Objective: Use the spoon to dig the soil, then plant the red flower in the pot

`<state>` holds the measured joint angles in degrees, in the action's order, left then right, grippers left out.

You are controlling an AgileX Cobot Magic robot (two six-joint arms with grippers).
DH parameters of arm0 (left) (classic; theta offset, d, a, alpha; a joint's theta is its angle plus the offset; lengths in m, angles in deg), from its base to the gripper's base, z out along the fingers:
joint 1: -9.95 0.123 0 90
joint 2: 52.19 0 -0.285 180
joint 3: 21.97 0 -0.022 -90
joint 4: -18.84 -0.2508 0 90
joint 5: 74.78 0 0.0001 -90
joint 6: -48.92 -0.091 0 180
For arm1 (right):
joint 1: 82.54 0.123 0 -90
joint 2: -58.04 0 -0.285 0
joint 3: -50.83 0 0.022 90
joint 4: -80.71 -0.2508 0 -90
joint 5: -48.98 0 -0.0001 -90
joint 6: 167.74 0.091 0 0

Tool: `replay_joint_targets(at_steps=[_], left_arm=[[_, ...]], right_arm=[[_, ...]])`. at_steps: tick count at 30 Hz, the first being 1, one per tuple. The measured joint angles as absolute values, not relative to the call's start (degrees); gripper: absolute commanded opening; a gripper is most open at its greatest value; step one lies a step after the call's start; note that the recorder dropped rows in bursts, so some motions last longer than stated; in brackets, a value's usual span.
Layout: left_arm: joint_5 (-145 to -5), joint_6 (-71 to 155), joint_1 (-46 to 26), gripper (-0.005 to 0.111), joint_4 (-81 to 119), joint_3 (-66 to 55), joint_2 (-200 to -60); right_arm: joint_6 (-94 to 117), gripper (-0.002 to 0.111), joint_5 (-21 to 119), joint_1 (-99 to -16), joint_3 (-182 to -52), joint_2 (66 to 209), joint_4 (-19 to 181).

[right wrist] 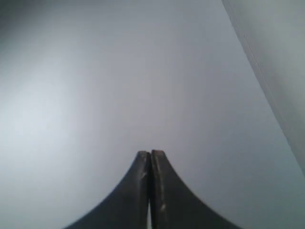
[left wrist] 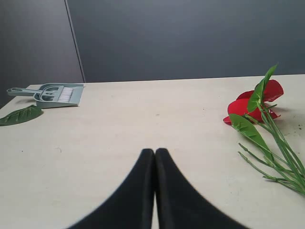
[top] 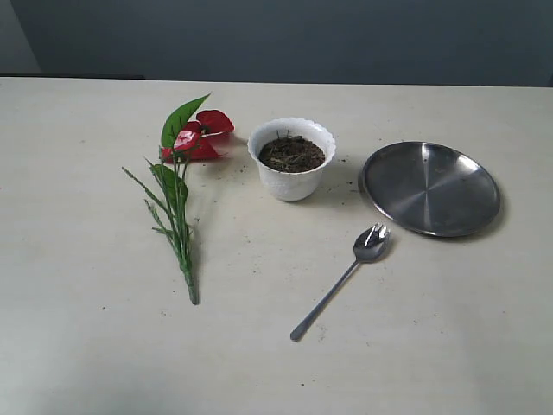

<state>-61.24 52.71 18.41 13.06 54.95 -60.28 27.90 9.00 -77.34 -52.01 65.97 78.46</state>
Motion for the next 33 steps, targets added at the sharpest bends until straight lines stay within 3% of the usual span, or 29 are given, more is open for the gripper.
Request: replay_joint_targets(at_steps=[16, 20, 26, 33], left_arm=[[-61.2, 52.7, 18.4, 0.0, 13.1, 55.0, -60.3], [-61.2, 52.7, 18.4, 0.0, 13.1, 55.0, -60.3], [-61.2, 52.7, 18.4, 0.0, 13.1, 55.0, -60.3], [-61.2, 52.7, 18.4, 0.0, 13.1, 55.0, -60.3]], right_arm=[[41.5, -0.001, 2.0, -77.3, -52.0, 65.9, 72.7], [43.4, -0.001, 11.9, -77.3, -55.0, 65.9, 76.9], [45.9, -0.001, 32.0, -77.3, -71.0, 70.3, 95.3], [60.2, -0.001, 37.1, -77.3, -84.1, 83.5, 119.0]])
